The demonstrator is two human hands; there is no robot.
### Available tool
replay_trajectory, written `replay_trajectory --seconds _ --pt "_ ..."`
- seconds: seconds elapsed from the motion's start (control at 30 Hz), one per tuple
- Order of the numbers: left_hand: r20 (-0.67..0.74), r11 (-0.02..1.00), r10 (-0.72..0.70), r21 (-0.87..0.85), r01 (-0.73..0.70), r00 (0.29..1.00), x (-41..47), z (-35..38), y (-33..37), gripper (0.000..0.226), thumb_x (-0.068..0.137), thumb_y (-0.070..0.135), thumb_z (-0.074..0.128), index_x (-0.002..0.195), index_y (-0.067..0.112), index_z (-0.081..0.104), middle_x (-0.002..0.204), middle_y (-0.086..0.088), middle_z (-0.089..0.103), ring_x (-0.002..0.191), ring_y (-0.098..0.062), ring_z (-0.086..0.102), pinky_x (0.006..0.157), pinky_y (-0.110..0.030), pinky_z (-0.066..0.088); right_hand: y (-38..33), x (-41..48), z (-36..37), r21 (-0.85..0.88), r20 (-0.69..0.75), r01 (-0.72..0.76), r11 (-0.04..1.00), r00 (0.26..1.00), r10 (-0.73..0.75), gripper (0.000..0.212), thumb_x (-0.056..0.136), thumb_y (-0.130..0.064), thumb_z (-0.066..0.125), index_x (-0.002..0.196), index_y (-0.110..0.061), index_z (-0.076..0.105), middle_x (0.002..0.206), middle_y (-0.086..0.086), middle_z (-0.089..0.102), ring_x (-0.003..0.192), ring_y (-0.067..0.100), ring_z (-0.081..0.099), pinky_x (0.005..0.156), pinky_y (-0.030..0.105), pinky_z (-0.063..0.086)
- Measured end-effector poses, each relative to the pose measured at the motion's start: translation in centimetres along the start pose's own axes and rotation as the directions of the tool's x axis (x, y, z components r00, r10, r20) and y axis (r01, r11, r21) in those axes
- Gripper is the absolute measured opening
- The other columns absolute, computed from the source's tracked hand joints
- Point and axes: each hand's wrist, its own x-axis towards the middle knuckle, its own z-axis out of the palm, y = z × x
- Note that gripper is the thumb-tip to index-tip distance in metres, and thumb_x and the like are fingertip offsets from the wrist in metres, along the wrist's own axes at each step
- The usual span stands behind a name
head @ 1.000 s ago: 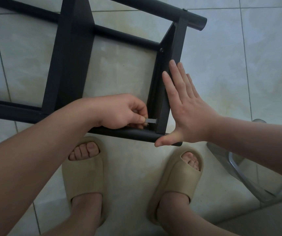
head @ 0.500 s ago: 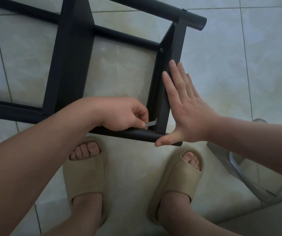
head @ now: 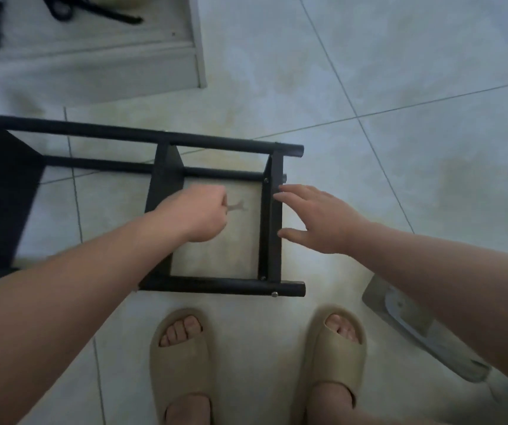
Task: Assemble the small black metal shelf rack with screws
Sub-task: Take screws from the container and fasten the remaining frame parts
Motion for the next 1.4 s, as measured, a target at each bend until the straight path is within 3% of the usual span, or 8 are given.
replay_trajectory --seconds 0.2,0.33,0.43,0.5,0.67,0.87,1.23,1.4 --pt "-0.235 1.000 0.003 -0.005 -0.005 0.972 4.2 -4.6 1.7 0.009 0.099 0.019 0.043 0.097 0.022 0.051 0.102 -0.002 0.055 0.094 -0.026 0.053 0.078 -0.043 0.047 -0.3 2.6 -3.7 0.029 -0.079 -0.062 0.998 0.995 0.064 0.070 0.097 -0.045 0.058 0.156 -0.022 0.029 0.161 -0.001 0.031 0.149 0.020 0.024 0.116 0.037 0.025" --pt "-0.333 1.000 0.015 0.020 -0.008 0.943 8.0 -6.6 2.6 0.010 0.097 0.011 0.042 0.102 0.017 0.048 0.102 -0.002 0.049 0.096 -0.025 0.044 0.076 -0.039 0.037 0.6 6.2 -5.6 0.042 -0.148 -0.104 0.994 0.983 0.109 0.077 0.095 -0.046 0.060 0.158 -0.024 0.021 0.163 0.000 0.024 0.152 0.022 0.015 0.120 0.040 0.019" --pt "-0.305 0.999 -0.044 0.009 0.049 0.951 10.8 -7.2 2.6 0.011 0.097 0.011 0.038 0.105 0.014 0.044 0.095 -0.005 0.053 0.087 -0.029 0.053 0.068 -0.039 0.038 2.1 9.0 -6.1 0.017 -0.106 -0.165 0.986 0.980 0.166 0.087 0.095 -0.051 0.059 0.161 -0.025 0.009 0.168 0.001 0.013 0.156 0.023 0.004 0.123 0.044 0.014" --pt "-0.269 0.997 -0.071 -0.008 0.072 0.961 12.4 -7.2 2.3 0.010 0.096 0.010 0.037 0.103 0.014 0.042 0.089 -0.007 0.053 0.077 -0.027 0.053 0.060 -0.038 0.036 3.0 10.5 -6.0 0.006 -0.077 -0.195 0.981 0.978 0.195 0.086 0.095 -0.053 0.057 0.161 -0.025 0.010 0.167 0.002 0.018 0.155 0.024 0.008 0.123 0.046 0.015" --pt "-0.143 0.993 -0.117 0.010 0.120 0.983 15.0 -5.9 1.4 0.012 0.094 0.011 0.036 0.104 0.014 0.042 0.085 -0.004 0.049 0.073 -0.021 0.048 0.059 -0.036 0.034 4.9 12.6 -4.9 0.071 0.036 -0.300 0.951 0.954 0.299 0.060 0.096 -0.055 0.054 0.146 -0.024 0.042 0.139 0.001 0.053 0.126 0.025 0.050 0.096 0.039 0.039" --pt "-0.095 0.992 -0.116 0.031 0.119 0.989 15.6 -5.1 1.1 0.009 0.094 0.009 0.035 0.101 0.013 0.039 0.081 -0.003 0.047 0.074 -0.025 0.048 0.059 -0.036 0.033 5.0 12.7 -4.2 0.204 0.028 -0.324 0.924 0.945 0.326 0.051 0.093 -0.055 0.061 0.129 -0.020 0.054 0.114 -0.002 0.054 0.102 0.019 0.048 0.086 0.038 0.047" --pt "-0.220 0.997 -0.067 -0.042 0.059 0.973 4.2 -8.2 4.2 0.007 0.096 0.012 0.035 0.102 0.013 0.039 0.092 -0.009 0.053 0.084 -0.034 0.053 0.069 -0.039 0.037 -0.8 2.3 -8.4 0.121 -0.245 -0.225 0.967 0.937 0.249 0.049 0.087 -0.058 0.067 0.114 -0.019 0.057 0.103 -0.006 0.047 0.104 0.019 0.046 0.076 0.029 0.032" --pt "-0.204 0.995 -0.092 -0.040 0.086 0.975 -5.9 -7.6 7.1 0.010 0.094 0.014 0.038 0.103 0.016 0.035 0.086 -0.003 0.050 0.080 -0.027 0.051 0.070 -0.037 0.038 -6.0 -6.4 -9.2 0.126 -0.305 -0.234 0.964 0.916 0.262 0.052 0.082 -0.054 0.076 0.111 -0.019 0.051 0.107 -0.005 0.053 0.100 0.019 0.050 0.075 0.033 0.042"
